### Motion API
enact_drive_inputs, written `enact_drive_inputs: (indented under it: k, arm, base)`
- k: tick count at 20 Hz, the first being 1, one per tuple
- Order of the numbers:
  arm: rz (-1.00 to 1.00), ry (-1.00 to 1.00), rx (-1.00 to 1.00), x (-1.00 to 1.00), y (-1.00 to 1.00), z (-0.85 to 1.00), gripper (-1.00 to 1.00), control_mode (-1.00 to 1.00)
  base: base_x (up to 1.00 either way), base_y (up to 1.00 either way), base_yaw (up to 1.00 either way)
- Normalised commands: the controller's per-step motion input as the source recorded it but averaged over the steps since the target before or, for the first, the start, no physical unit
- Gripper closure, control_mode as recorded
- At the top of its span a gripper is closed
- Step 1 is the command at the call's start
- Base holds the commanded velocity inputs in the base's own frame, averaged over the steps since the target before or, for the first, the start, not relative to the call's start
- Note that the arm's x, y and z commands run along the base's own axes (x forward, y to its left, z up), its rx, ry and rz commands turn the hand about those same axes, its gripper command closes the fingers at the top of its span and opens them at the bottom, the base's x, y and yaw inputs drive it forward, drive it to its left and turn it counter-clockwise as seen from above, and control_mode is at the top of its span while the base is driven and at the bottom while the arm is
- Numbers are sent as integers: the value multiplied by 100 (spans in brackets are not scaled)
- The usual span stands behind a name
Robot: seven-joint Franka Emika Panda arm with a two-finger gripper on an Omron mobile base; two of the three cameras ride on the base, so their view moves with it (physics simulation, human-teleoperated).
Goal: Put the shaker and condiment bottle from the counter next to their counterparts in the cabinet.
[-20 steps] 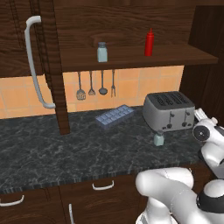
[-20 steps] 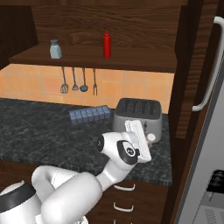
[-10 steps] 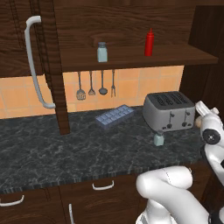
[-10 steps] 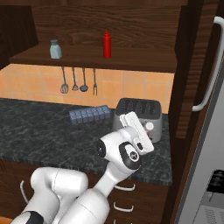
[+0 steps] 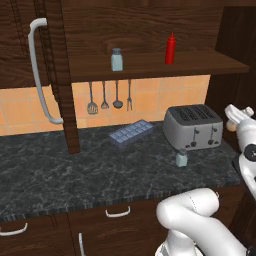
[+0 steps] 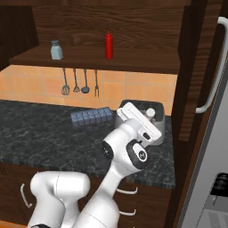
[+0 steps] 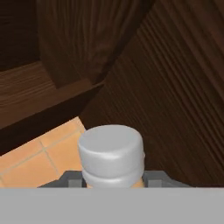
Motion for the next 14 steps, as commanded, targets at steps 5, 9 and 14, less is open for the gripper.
enact_drive_inputs:
  k: [5,9,14]
  arm:
    - [11,-7,-21,-11,7,55,100,-100]
    - [11,0,-22,0,11,76,100,-100]
    - [12,5,-22,0,11,84,100,-100]
  base:
    - [0,0,0]
    - [0,0,0]
    - [0,0,0]
